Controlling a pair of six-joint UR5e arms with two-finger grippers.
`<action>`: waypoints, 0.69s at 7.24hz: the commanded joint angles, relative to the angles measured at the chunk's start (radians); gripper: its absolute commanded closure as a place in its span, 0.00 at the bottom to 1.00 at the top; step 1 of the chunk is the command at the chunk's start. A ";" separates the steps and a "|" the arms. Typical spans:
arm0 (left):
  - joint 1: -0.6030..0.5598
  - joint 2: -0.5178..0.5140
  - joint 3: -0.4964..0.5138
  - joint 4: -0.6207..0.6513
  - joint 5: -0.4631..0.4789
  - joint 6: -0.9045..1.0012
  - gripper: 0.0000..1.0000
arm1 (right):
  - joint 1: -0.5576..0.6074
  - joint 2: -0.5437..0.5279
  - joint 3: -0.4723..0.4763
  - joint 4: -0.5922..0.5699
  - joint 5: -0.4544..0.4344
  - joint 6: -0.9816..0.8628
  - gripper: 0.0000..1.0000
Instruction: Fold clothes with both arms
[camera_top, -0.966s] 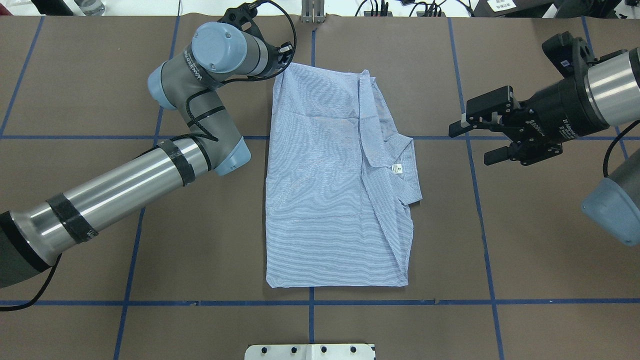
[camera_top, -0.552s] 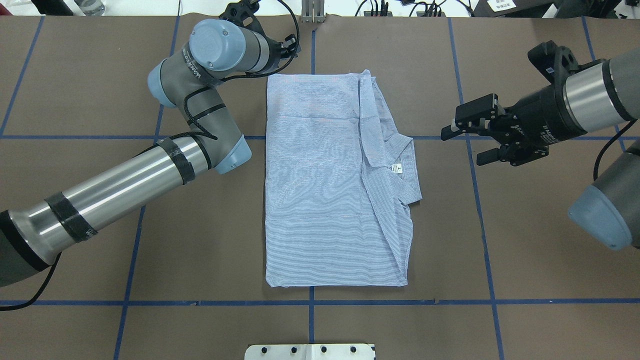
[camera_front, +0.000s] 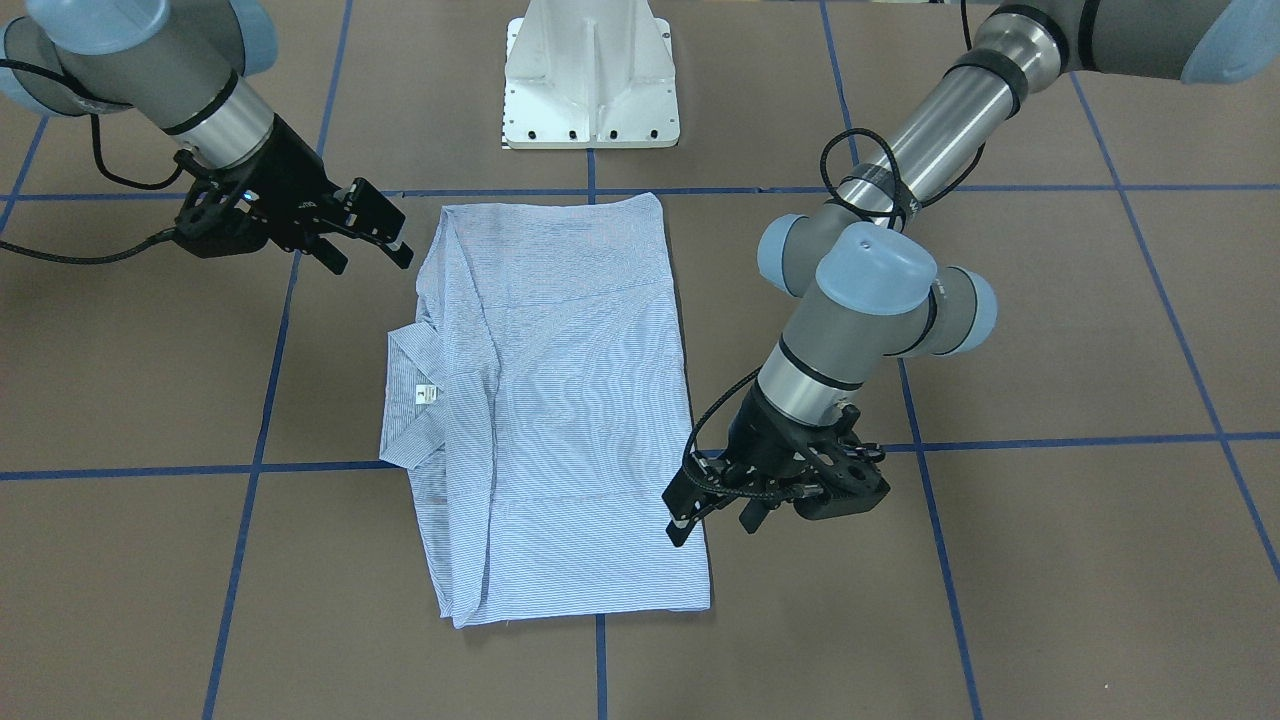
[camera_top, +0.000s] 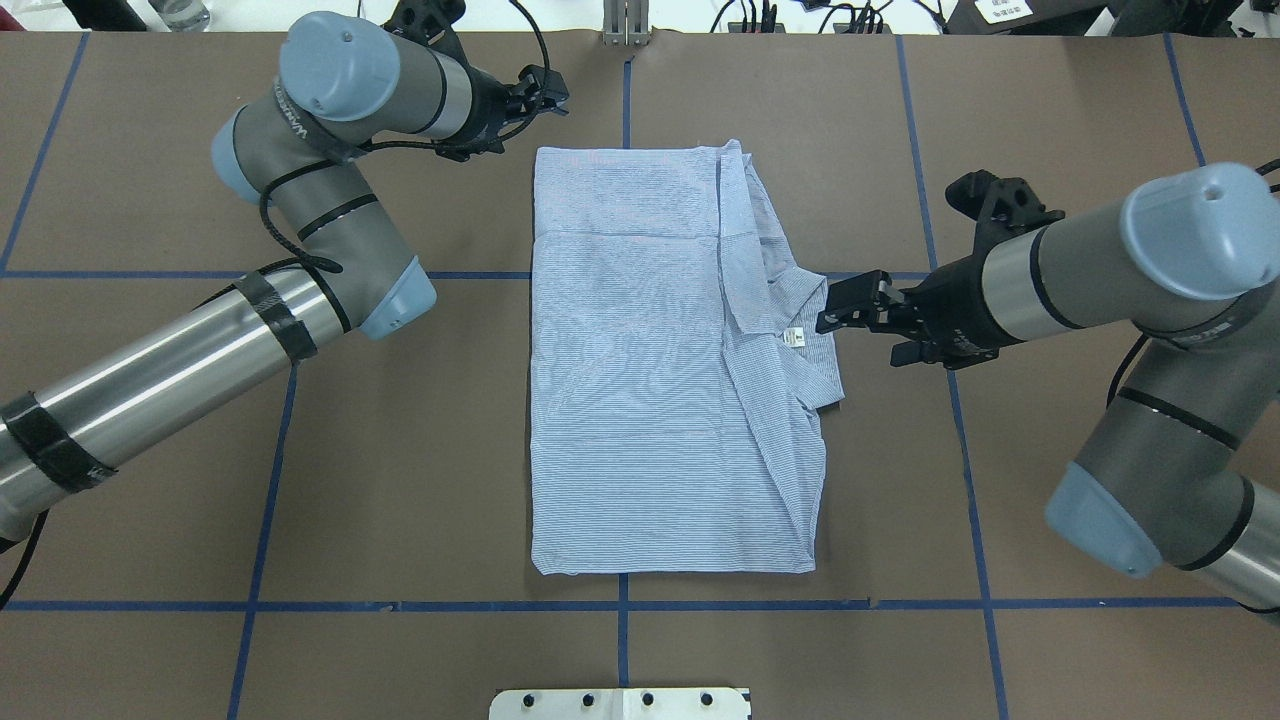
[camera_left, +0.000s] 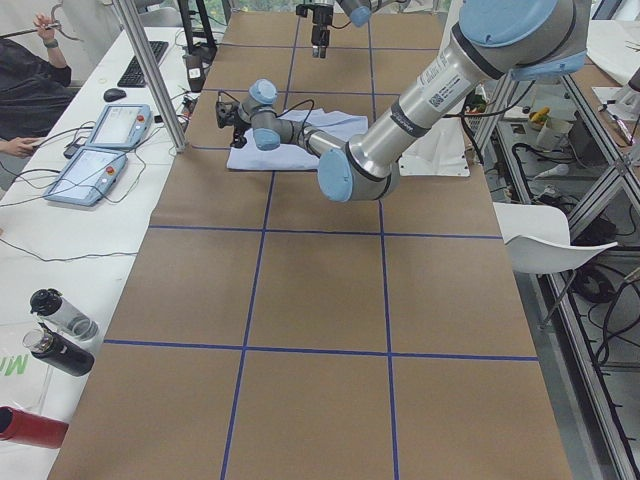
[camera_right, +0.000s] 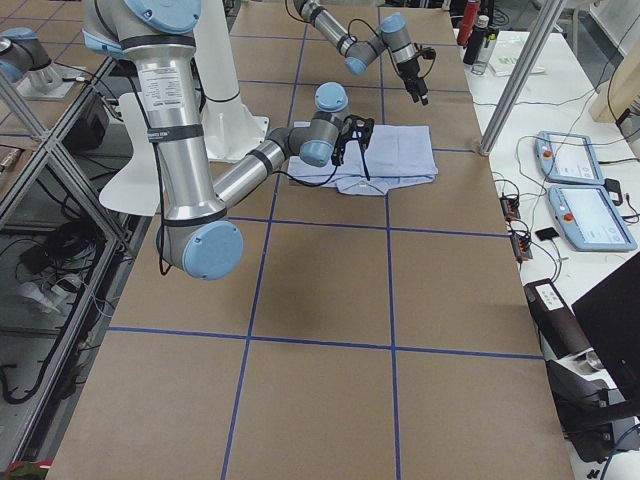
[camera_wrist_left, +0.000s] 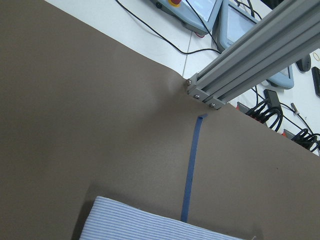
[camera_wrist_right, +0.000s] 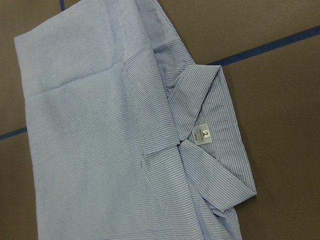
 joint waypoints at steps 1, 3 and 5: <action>-0.008 0.114 -0.137 0.002 -0.087 0.048 0.00 | -0.099 0.184 -0.034 -0.310 -0.162 -0.192 0.00; -0.006 0.131 -0.152 0.002 -0.089 0.048 0.00 | -0.147 0.301 -0.156 -0.385 -0.289 -0.348 0.00; -0.006 0.132 -0.150 0.001 -0.089 0.046 0.00 | -0.190 0.300 -0.221 -0.388 -0.381 -0.439 0.00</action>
